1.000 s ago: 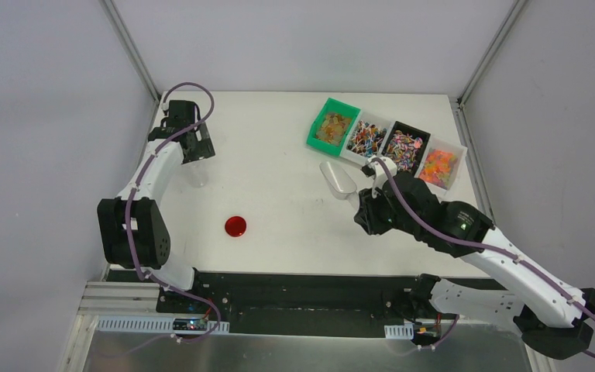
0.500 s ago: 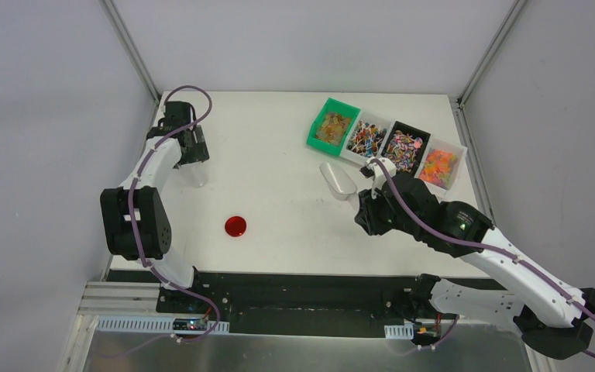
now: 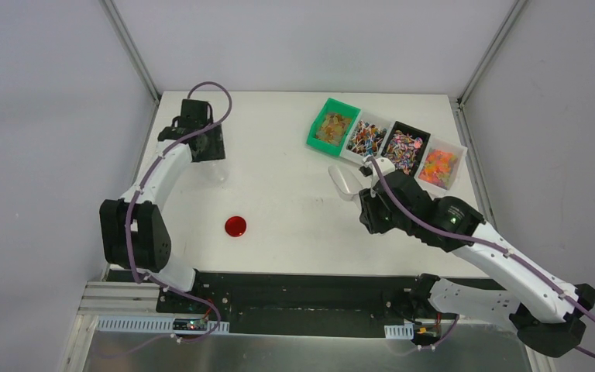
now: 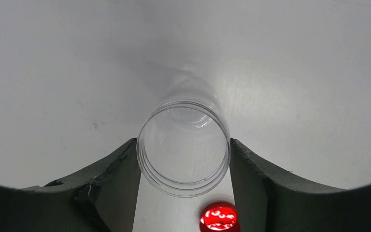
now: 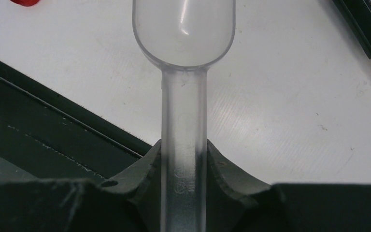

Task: Pack the candies
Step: Adjust the packing bottle at the center of the board.

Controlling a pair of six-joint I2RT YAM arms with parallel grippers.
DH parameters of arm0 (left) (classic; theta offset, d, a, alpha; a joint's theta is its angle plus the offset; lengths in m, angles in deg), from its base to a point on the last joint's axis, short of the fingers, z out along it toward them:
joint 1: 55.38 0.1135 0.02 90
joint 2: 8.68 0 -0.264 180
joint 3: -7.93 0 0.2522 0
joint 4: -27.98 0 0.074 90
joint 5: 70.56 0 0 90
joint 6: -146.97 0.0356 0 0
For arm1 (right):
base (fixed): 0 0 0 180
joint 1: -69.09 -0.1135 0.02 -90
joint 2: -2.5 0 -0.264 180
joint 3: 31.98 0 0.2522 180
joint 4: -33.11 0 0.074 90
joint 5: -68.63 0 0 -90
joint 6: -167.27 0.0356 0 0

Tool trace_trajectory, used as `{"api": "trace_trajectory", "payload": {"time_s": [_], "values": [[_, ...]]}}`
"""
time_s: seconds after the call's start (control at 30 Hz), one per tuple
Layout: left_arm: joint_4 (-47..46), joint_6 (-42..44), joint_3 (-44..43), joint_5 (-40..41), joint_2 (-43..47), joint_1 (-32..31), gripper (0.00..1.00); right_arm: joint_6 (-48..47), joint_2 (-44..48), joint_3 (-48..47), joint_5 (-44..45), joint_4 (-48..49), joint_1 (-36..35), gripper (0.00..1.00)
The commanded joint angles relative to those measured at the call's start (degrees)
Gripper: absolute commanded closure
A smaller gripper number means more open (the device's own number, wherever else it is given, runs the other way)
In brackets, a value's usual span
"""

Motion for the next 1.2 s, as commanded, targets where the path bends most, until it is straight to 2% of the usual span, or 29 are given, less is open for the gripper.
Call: {"api": "trace_trajectory", "payload": {"time_s": [0.0, 0.3, 0.5, 0.63, 0.77, 0.9, 1.1, 1.17], "values": [[1.31, 0.99, -2.11, 0.61, 5.28, -8.19, 0.51, -0.08, -1.67, -1.98, 3.22, -2.68, 2.41, 0.96], [2.09, -3.56, -1.91, -3.6, 4.35, -19.45, 0.55, -1.75, -5.73, -3.29, 2.14, -4.51, 9.67, 0.96], [2.03, -5.71, -1.17, -1.47, 2.35, -26.34, 0.57, -2.0, -7.63, -2.97, 2.16, -3.8, 11.34, 0.96], [0.49, -8.3, -0.53, -3.14, 0.89, -30.32, 0.58, -1.68, -8.62, -2.45, 1.6, -3.17, 12.29, 0.96], [0.62, -9.97, -1.55, -0.43, -1.45, -34.87, 0.57, -1.1, -9.23, -2.07, 1.41, -2.87, 12.95, 0.96], [0.47, -12.26, -1.49, -1.17, -3.5, -36.8, 0.52, -0.69, -8.89, -2.02, 1.56, -2.76, 13.58, 0.97], [0.52, -14.3, -2.37, -3.4, -3.42, -37.97, 0.3, -0.53, -8.26, -1.84, 0.06, -2.7, 13.83, 0.97], [0.54, -15.0, -3.44, -4.69, -1.79, -37.97, 0.18, -0.69, -8.05, -1.85, -0.86, -2.75, 13.87, 0.97]]}}
